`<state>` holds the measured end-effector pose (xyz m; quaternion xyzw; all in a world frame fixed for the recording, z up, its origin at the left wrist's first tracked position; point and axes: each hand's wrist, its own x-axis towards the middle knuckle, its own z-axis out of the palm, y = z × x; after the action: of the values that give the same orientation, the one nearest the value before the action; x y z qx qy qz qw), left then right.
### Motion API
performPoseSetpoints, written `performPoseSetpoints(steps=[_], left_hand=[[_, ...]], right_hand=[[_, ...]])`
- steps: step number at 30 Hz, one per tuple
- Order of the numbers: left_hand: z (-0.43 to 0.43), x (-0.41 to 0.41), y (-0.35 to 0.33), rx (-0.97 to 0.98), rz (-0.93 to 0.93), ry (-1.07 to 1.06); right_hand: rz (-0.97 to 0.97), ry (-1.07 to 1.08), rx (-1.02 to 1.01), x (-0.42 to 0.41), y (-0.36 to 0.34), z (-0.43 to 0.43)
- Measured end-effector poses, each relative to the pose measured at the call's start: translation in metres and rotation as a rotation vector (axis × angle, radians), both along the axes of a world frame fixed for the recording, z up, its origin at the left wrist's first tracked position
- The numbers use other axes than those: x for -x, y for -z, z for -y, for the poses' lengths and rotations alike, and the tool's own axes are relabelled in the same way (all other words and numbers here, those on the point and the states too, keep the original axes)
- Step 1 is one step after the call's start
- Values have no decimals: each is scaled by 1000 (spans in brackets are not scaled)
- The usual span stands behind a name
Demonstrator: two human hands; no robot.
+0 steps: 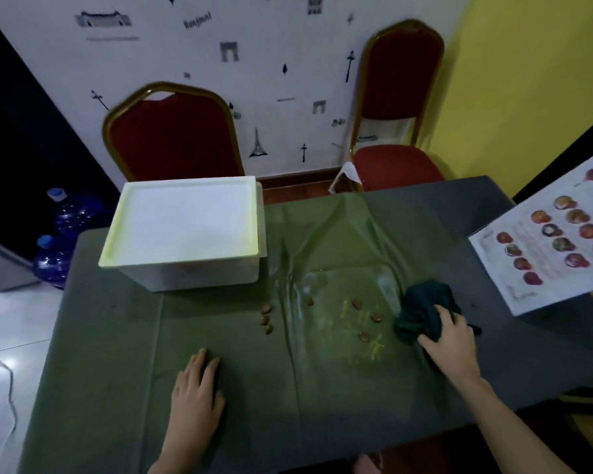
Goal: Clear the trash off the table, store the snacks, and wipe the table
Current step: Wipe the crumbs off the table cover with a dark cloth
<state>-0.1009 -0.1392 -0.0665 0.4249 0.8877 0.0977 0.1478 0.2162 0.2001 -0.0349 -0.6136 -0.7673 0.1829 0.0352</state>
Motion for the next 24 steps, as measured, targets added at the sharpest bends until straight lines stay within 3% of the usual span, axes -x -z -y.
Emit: performPoseSetpoints(steps=[9, 17, 24], left_hand=[[7, -5, 8, -49, -47, -33], [1, -2, 6, 23, 8, -50], [-1, 2, 2, 104, 70, -33]], right_hand=[[-12, -113, 19, 76, -17, 82], [-123, -548, 96, 162, -37, 155], [-242, -508, -28, 139, -52, 109]])
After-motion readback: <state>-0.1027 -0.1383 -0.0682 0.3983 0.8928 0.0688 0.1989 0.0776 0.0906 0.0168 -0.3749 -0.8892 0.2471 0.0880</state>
